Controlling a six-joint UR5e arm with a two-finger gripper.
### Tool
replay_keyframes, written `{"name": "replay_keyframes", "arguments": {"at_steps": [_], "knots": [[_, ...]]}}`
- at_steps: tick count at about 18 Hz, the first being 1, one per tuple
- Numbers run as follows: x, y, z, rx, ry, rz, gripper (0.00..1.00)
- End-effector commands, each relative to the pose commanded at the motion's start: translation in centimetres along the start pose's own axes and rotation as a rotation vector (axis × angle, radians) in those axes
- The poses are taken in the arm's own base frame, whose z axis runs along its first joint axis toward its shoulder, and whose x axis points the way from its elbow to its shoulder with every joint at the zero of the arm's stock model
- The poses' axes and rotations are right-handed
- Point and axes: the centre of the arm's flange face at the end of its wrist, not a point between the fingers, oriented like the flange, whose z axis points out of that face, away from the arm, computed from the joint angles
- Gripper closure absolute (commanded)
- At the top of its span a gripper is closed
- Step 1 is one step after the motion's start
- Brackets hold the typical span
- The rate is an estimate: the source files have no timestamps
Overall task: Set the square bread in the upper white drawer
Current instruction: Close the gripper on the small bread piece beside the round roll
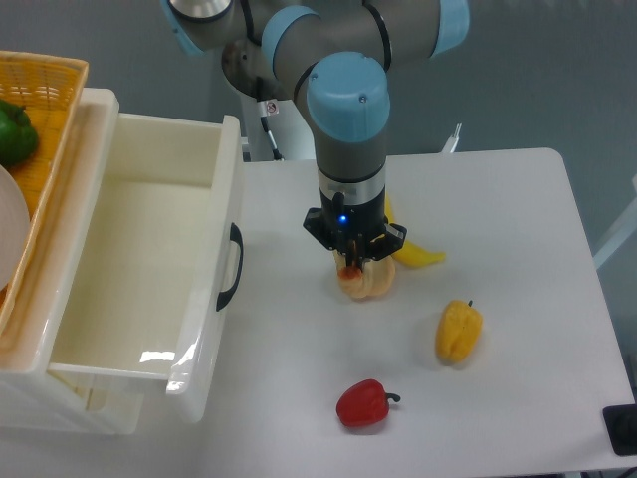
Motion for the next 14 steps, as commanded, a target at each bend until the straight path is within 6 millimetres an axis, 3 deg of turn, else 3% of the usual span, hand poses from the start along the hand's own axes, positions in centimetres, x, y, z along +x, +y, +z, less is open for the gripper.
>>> {"name": "replay_keyframes", "arguments": {"at_steps": [14], "knots": [[-0.6, -0.3, -1.3, 0.026, -0.016, -0.069, 1.00]]}}
